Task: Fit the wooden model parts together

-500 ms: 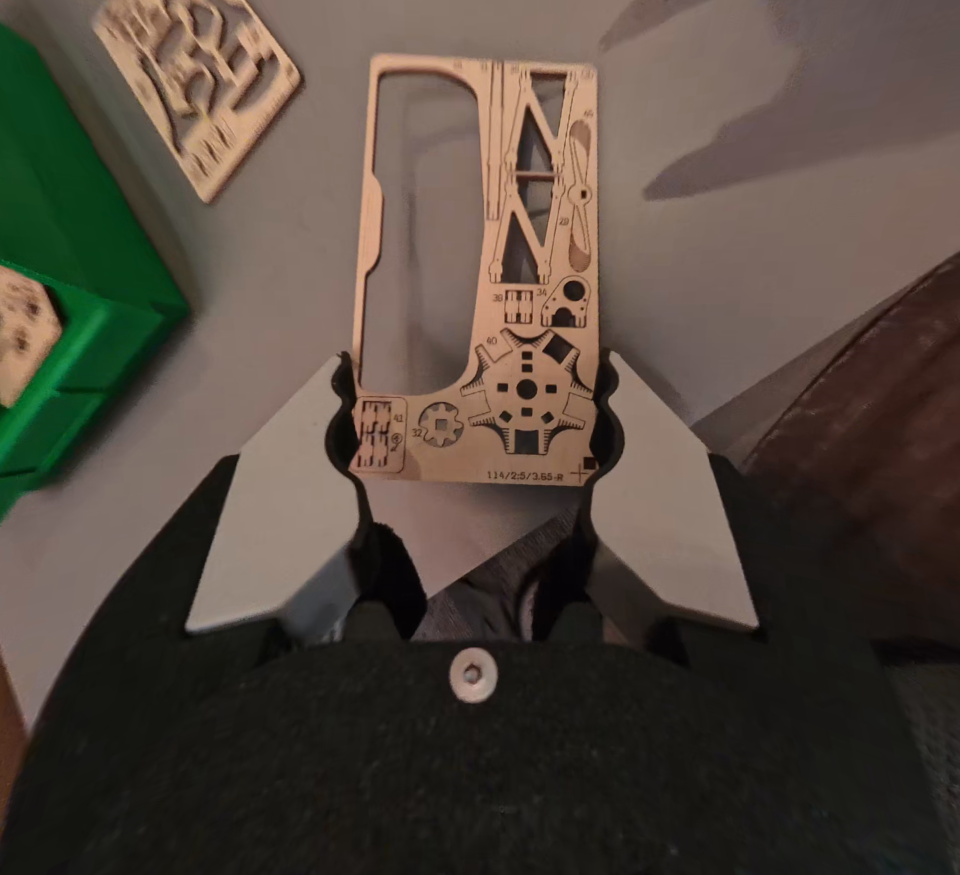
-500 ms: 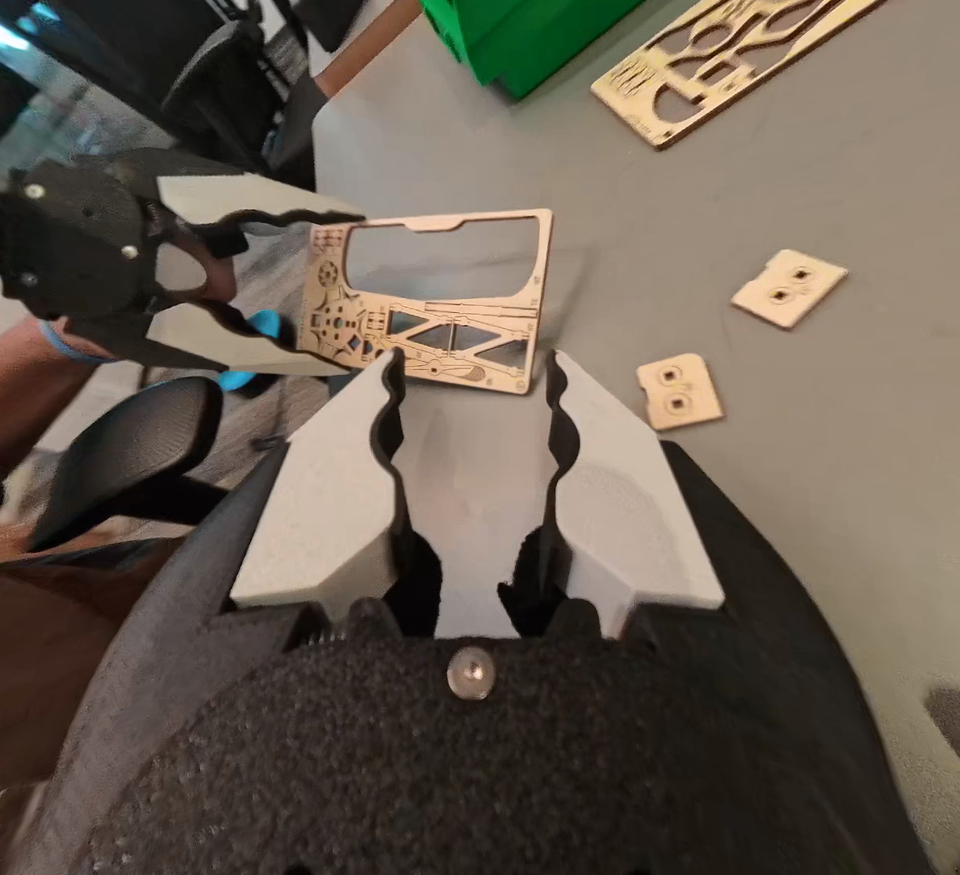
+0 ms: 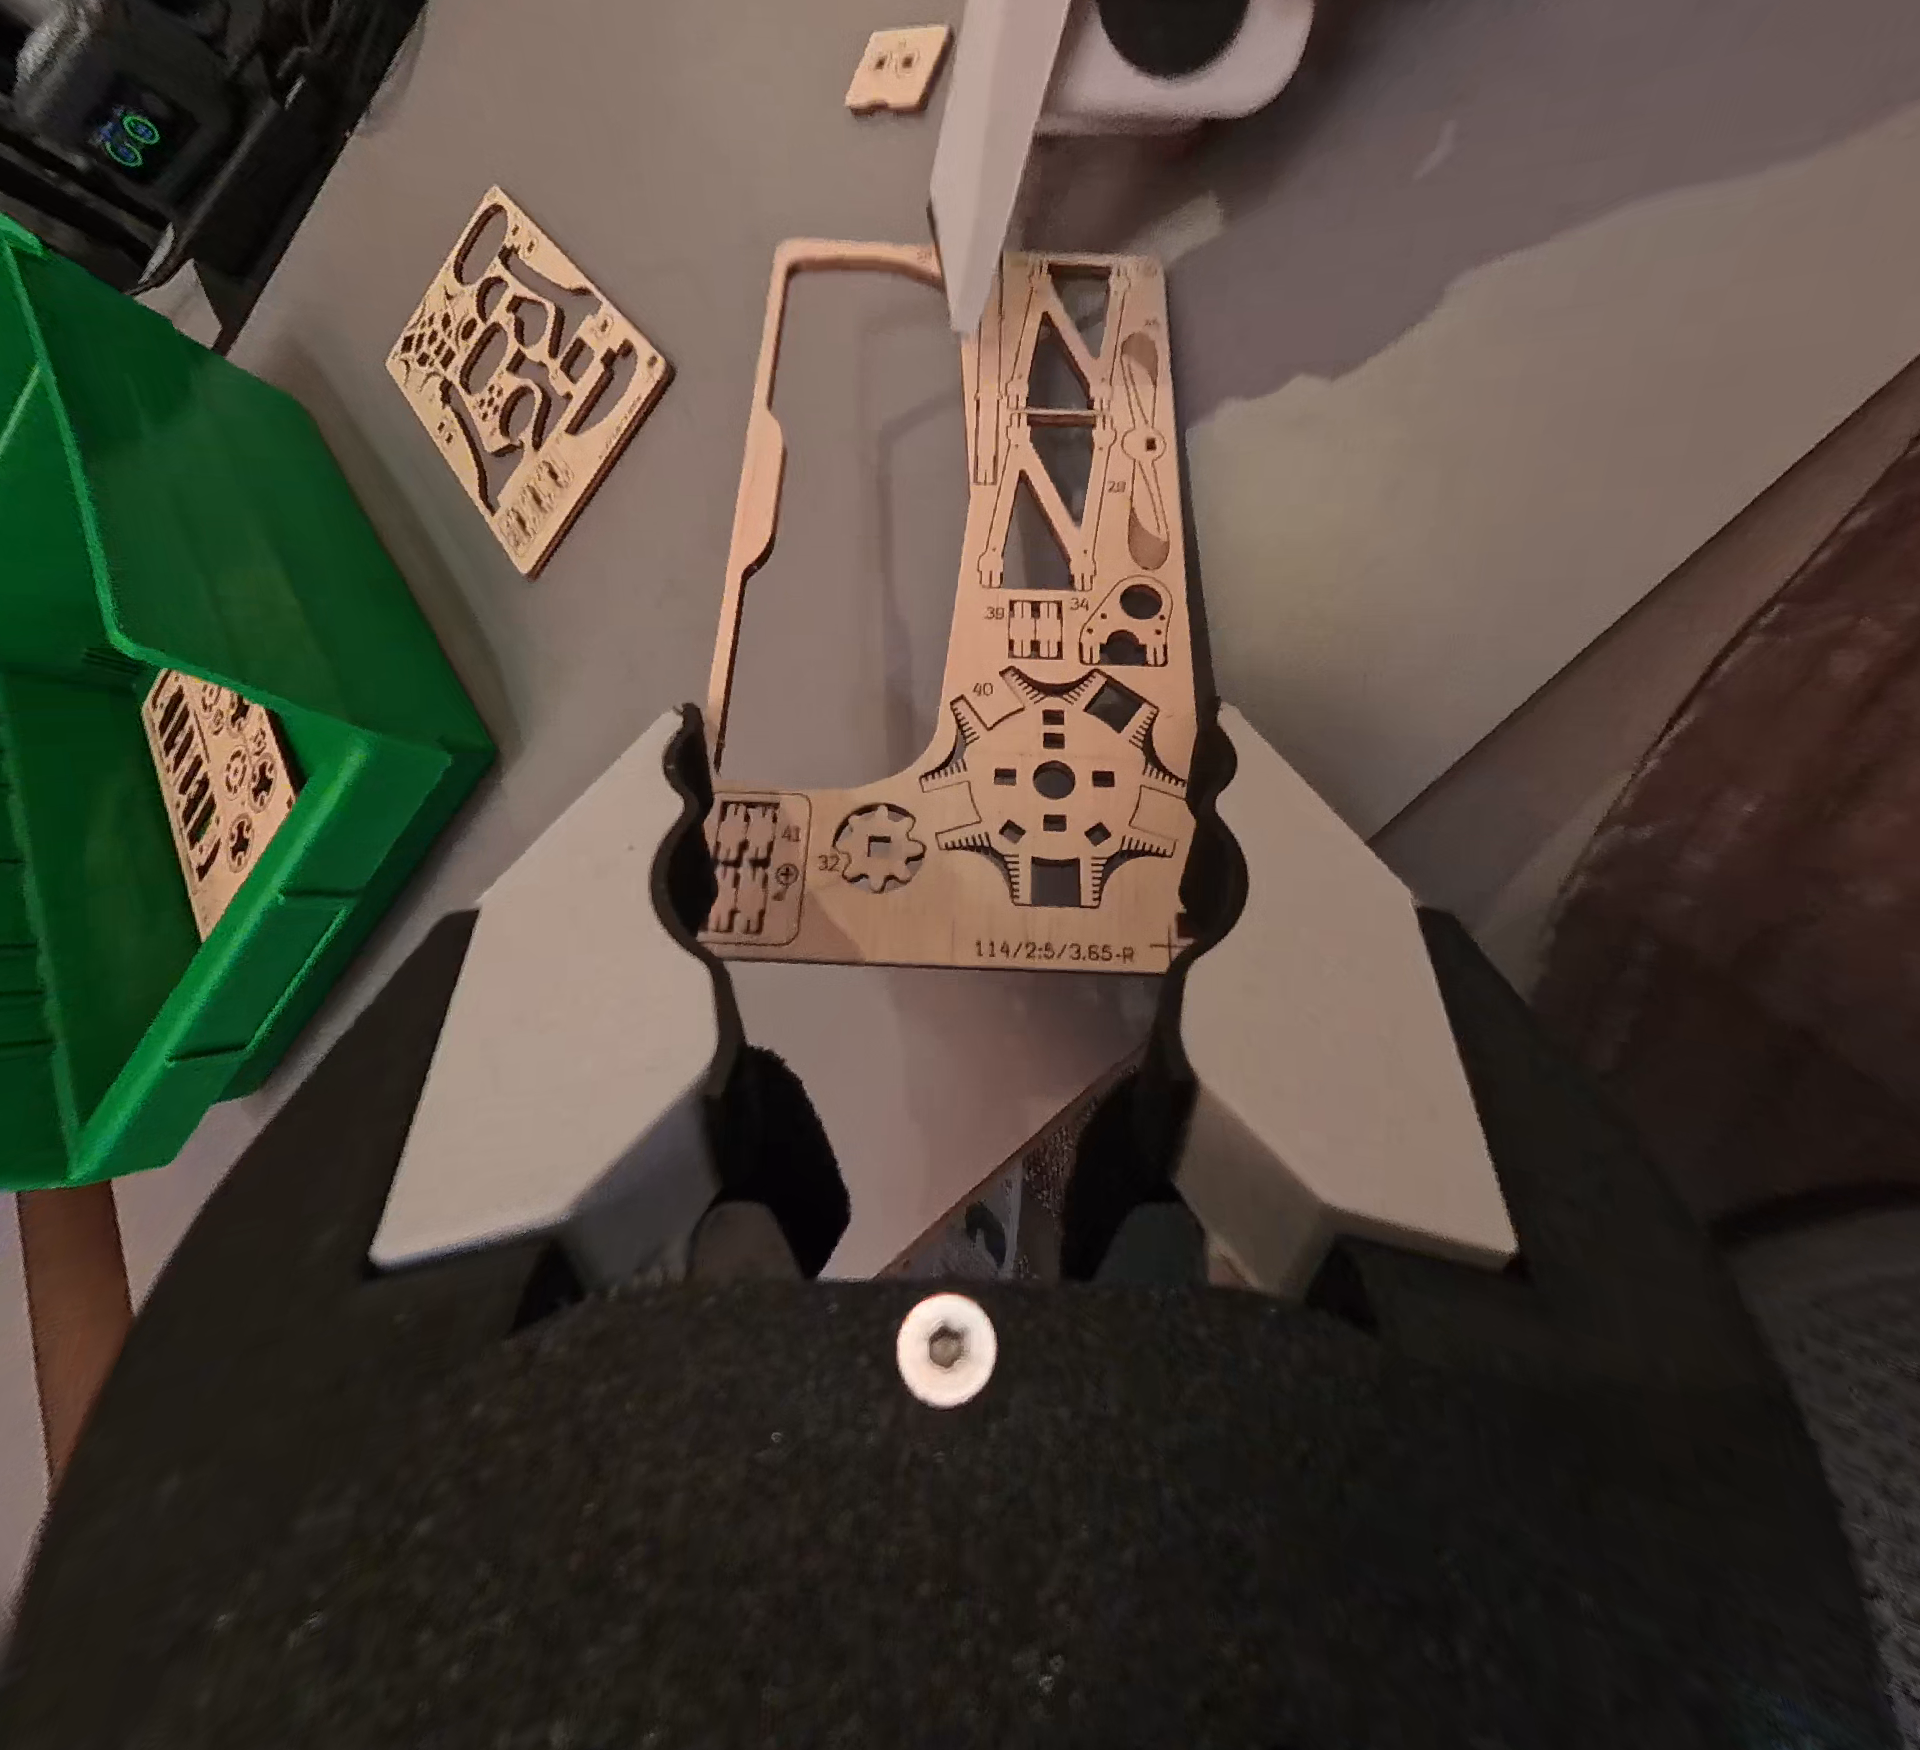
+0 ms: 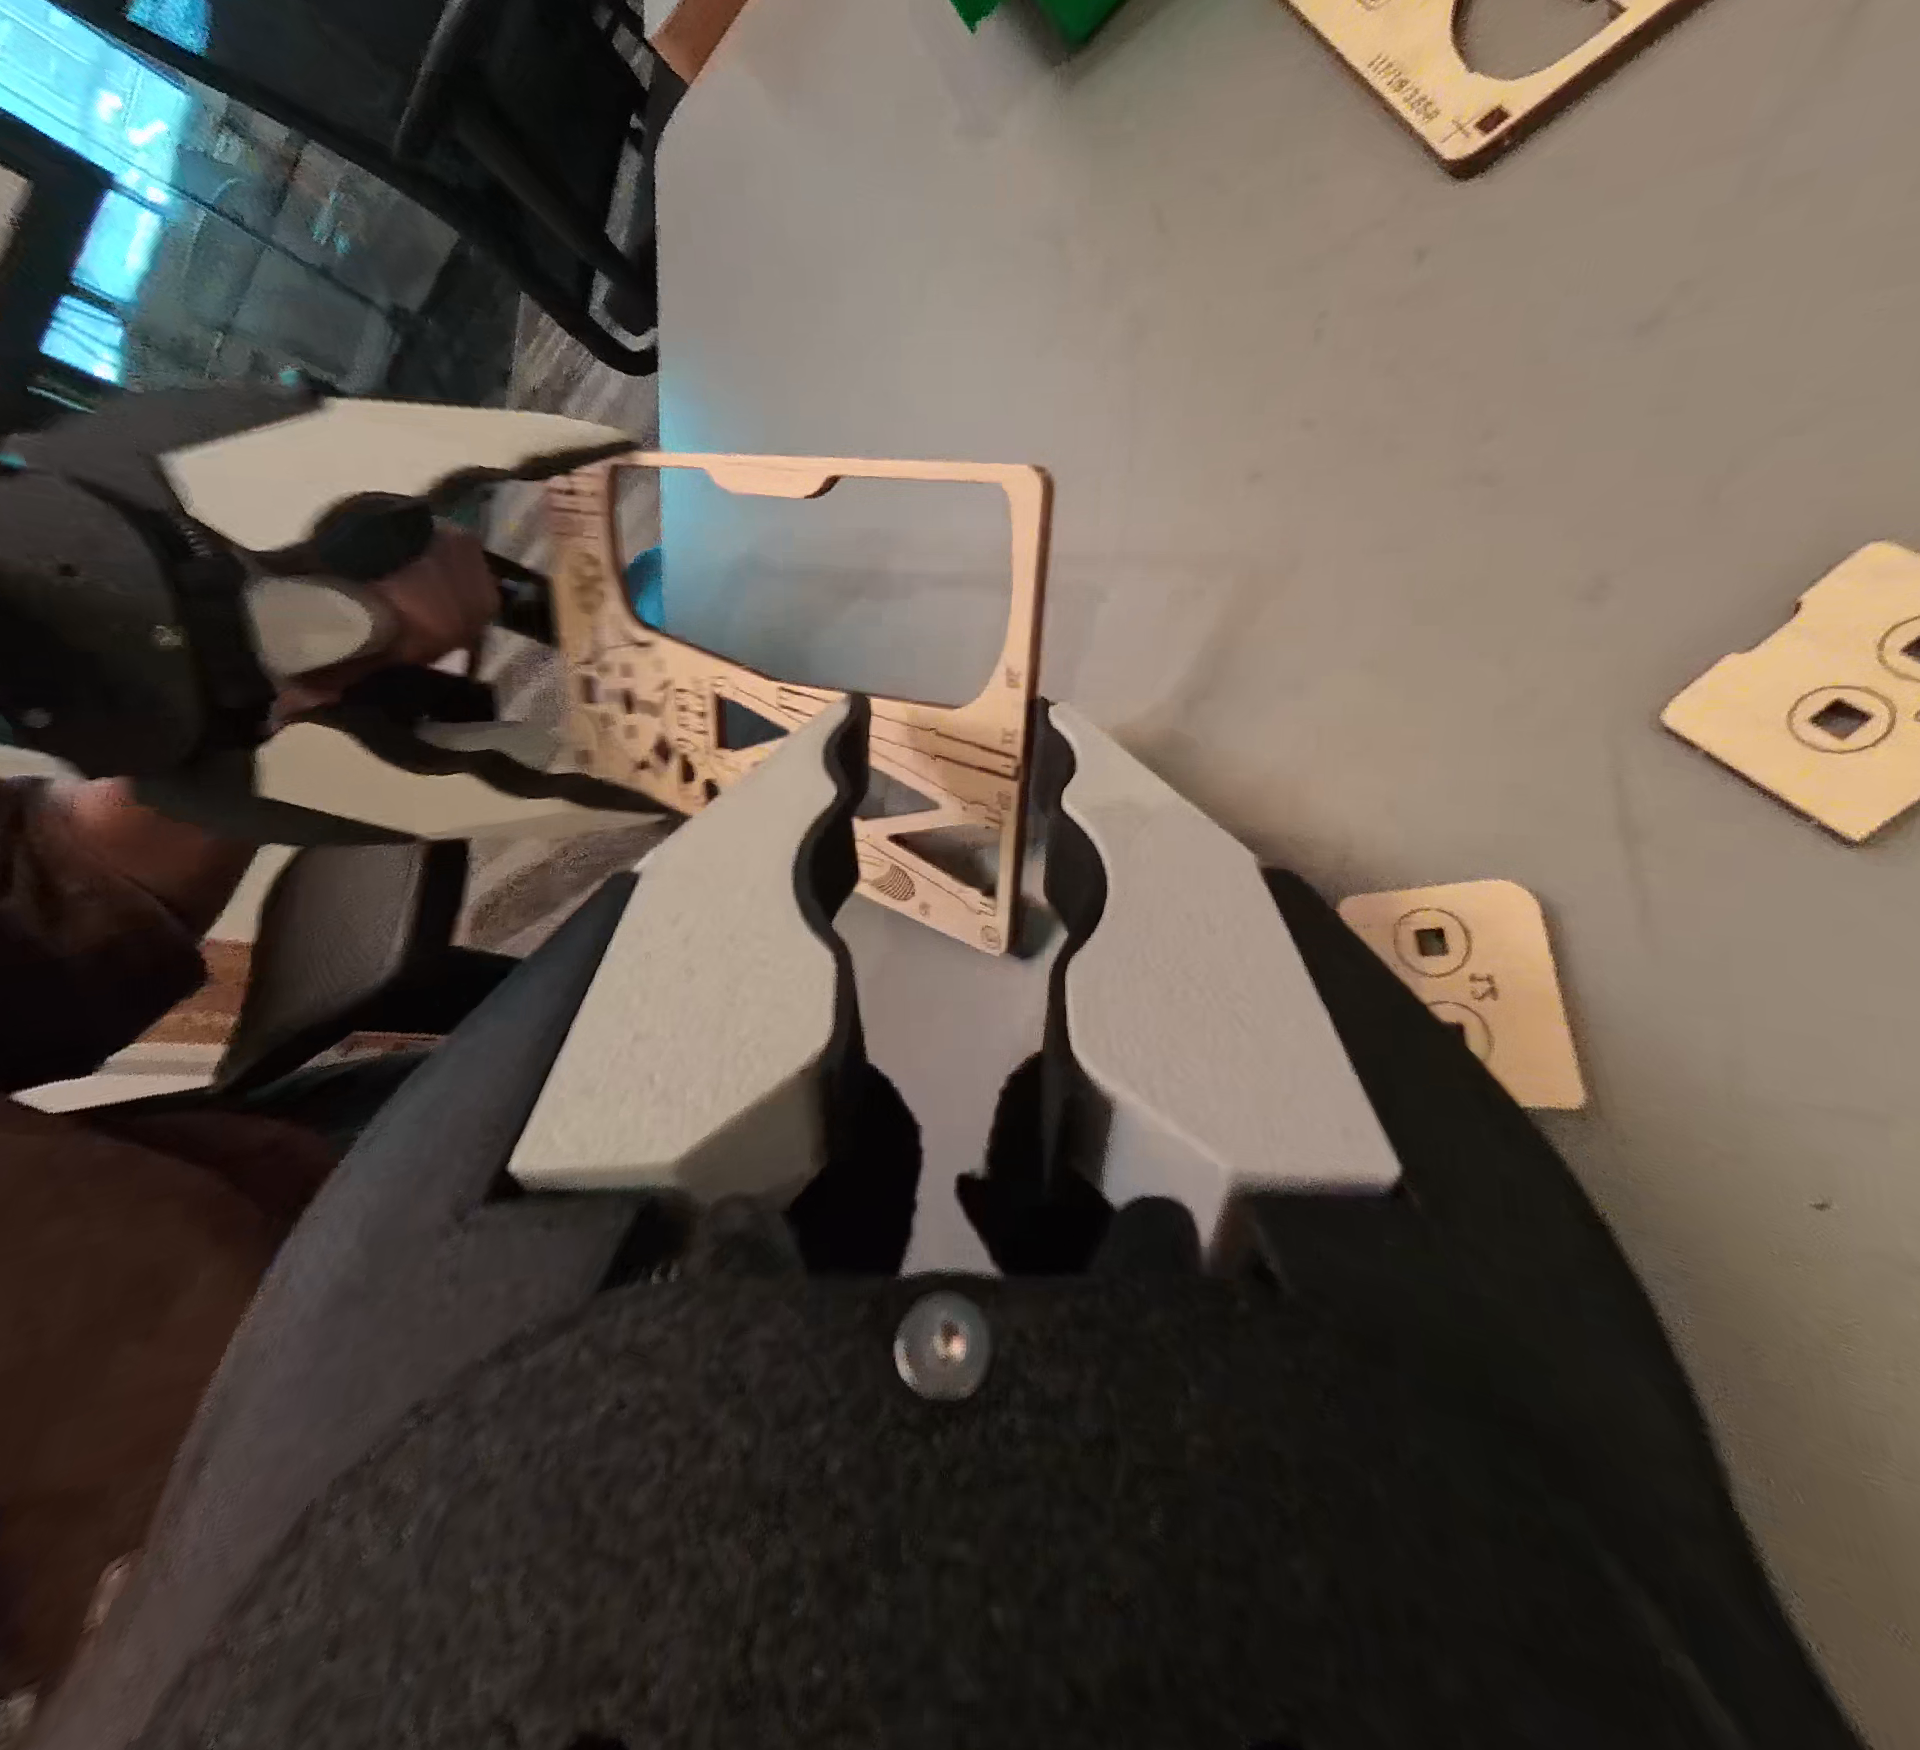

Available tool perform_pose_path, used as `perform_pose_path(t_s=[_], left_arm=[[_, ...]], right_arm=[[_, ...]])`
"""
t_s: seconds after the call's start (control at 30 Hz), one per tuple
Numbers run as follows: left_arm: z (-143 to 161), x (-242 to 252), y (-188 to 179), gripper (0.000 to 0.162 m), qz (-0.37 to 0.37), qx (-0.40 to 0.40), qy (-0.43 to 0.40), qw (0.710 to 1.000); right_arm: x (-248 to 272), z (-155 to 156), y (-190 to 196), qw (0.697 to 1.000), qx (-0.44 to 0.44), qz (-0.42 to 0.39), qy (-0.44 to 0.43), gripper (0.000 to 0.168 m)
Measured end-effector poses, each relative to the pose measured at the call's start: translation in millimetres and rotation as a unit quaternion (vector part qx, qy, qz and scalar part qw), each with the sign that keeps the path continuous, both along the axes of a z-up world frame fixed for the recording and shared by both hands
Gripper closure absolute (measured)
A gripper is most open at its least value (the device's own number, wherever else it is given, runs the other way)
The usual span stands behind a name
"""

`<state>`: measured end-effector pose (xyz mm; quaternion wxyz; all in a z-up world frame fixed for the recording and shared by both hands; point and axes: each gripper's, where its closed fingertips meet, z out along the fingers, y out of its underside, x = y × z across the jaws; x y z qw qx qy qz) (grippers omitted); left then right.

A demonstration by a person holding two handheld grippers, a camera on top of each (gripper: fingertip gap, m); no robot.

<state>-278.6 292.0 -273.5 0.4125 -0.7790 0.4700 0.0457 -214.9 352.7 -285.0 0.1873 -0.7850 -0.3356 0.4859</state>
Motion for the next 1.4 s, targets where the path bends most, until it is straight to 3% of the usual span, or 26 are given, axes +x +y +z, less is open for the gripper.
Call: perform_pose_path(t_s=[0.03, 0.07, 0.13, 0.2, 0.3, 0.37, 0.4, 0.43, 0.53, 0.6, 0.7, 0.77, 0.83, 0.87, 0.9, 0.97, 1.0, 1.1, 1.2, 1.3, 1.37, 1.4], left_arm=[[-3.9, -4.3, 0.1, 0.072, 0.004, -0.002, 0.008, 1.0], [-8.2, -10.2, 0.7, 0.073, 0.012, -0.001, 0.02, 1.0], [-12.7, -14.2, 2.0, 0.072, 0.016, 0.006, 0.015, 1.0], [-15.9, -8.5, 0.7, 0.082, 0.012, -0.011, -0.015, 1.0], [0.9, 9.1, 6.1, 0.081, 0.01, -0.031, -0.097, 0.995], [22.0, 32.2, 7.5, 0.075, -0.02, -0.084, -0.193, 0.977], [30.2, 45.0, 5.3, 0.078, -0.05, -0.122, -0.223, 0.966], [37.6, 60.2, -1.2, 0.092, -0.09, -0.172, -0.244, 0.95], [48.9, 96.5, -21.5, 0.102, -0.176, -0.327, -0.246, 0.896], [57.0, 113.3, -23.0, 0.101, -0.212, -0.361, -0.235, 0.877], [91.5, 139.6, -6.8, 0.101, -0.239, -0.332, -0.297, 0.863], [99.2, 146.4, 11.8, 0.1, -0.217, -0.303, -0.308, 0.875], [82.0, 154.3, 20.1, 0.094, -0.197, -0.294, -0.264, 0.897], [70.1, 160.6, 17.2, 0.097, -0.196, -0.308, -0.244, 0.898], [59.8, 166.7, 11.4, 0.11, -0.2, -0.332, -0.234, 0.892], [51.7, 177.7, -7.2, 0.154, -0.222, -0.394, -0.251, 0.856], [54.5, 183.0, -12.8, 0.162, -0.23, -0.411, -0.28, 0.836], [81.0, 199.4, -14.7, 0.162, -0.208, -0.447, -0.425, 0.759], [93.1, 206.0, -25.1, 0.162, -0.221, -0.462, -0.479, 0.713], [108.2, 212.0, -32.2, 0.162, -0.25, -0.478, -0.527, 0.657], [119.8, 213.3, -39.9, 0.162, -0.282, -0.488, -0.549, 0.618], [128.1, 212.6, -46.4, 0.162, -0.304, -0.495, -0.557, 0.594]], right_arm=[[0.7, 5.8, -1.7, 1.0, -0.012, 0.005, 0.02, 0.151], [1.0, 18.3, -6.4, 0.997, -0.03, 0.018, 0.064, 0.162], [3.5, 35.4, -14.2, 0.989, -0.083, 0.03, 0.121, 0.166], [9.5, 37.3, -17.6, 0.99, -0.072, 0.031, 0.113, 0.166], [24.6, 50.8, -25.5, 0.994, -0.034, 0.055, 0.09, 0.167], [39.3, 63.3, -28.8, 0.995, 0.013, 0.086, 0.056, 0.166], [47.2, 70.7, -30.4, 0.993, 0.032, 0.105, 0.039, 0.166], [55.0, 79.0, -34.0, 0.99, 0.045, 0.132, 0.023, 0.166], [81.3, 93.4, -36.7, 0.975, 0.096, 0.191, -0.057, 0.167], [96.5, 101.9, -33.2, 0.967, 0.115, 0.207, -0.093, 0.166], [120.7, 104.1, -27.2, 0.958, 0.113, 0.219, -0.145, 0.166], [132.0, 105.9, -28.4, 0.955, 0.107, 0.228, -0.158, 0.166], [136.9, 107.7, -29.0, 0.954, 0.105, 0.231, -0.159, 0.166], [137.4, 108.7, -30.0, 0.955, 0.104, 0.232, -0.156, 0.166], [137.8, 109.2, -31.1, 0.954, 0.106, 0.234, -0.155, 0.164], [136.5, 111.8, -30.8, 0.957, 0.121, 0.223, -0.143, 0.16], [135.3, 115.6, -27.9, 0.962, 0.135, 0.202, -0.127, 0.157], [143.6, 145.6, -9.9, 0.981, 0.19, 0.048, -0.011, 0.151], [179.5, 176.6, -20.5, 0.96, 0.21, -0.1, 0.157, 0.145], [197.6, 143.0, -25.5, 0.939, 0.184, -0.225, 0.181, 0.135], [193.6, 114.0, -41.1, 0.952, 0.141, -0.22, 0.158, 0.134], [187.6, 113.0, -49.8, 0.951, 0.119, -0.218, 0.186, 0.134]])
